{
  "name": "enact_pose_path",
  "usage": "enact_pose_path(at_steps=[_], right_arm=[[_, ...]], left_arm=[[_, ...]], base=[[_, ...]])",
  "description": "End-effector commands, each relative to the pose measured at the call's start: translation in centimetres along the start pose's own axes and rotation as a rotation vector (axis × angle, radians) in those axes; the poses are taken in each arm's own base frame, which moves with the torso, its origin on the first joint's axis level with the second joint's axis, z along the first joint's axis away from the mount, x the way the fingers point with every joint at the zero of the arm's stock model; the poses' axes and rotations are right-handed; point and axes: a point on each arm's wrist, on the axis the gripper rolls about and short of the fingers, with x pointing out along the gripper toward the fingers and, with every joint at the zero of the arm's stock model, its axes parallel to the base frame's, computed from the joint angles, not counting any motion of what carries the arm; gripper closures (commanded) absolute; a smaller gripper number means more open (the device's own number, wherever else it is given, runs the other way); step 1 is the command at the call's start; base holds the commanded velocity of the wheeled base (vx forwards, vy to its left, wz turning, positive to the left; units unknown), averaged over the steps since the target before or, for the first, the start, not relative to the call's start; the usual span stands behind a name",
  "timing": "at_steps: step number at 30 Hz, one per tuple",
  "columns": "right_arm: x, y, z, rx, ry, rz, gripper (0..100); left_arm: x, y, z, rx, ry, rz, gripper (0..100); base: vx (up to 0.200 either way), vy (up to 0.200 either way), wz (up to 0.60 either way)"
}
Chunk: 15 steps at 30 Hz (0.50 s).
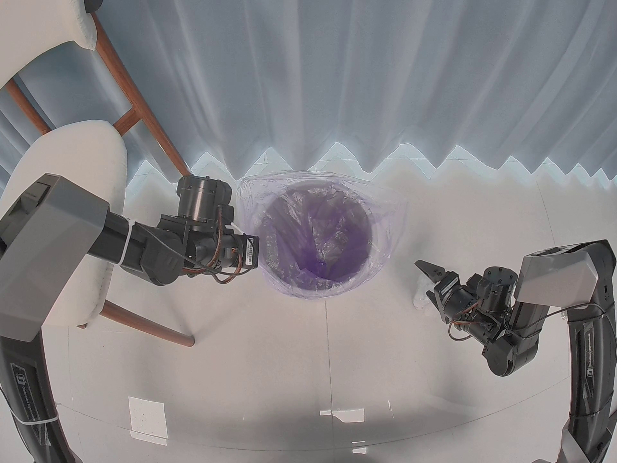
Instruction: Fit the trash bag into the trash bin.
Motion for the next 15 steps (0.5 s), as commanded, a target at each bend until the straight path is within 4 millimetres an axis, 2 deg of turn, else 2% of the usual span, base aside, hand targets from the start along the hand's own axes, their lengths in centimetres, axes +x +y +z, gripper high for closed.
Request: enact_pose_path(at_steps=[1, 10, 15], right_arm=[[0.0, 0.1, 0.1, -0.003, -0.007, 0.015, 0], [0.0, 0.1, 0.0, -0.003, -0.006, 0.014, 0], [0.0, 0.1, 0.0, -0.003, -0.006, 0.014, 0]], left_arm=[[-0.1, 0.7, -0.8, -0.007, 0.025, 0.015, 100], [0.0, 2.4, -2.2, -0.023, 0.047, 0.047, 100], [0.9, 3.0, -3.2, -0.029, 0.070, 0.060, 100]], base=[[0.000, 0.000, 0.00], [0.000, 0.000, 0.00], [0.000, 0.000, 0.00]])
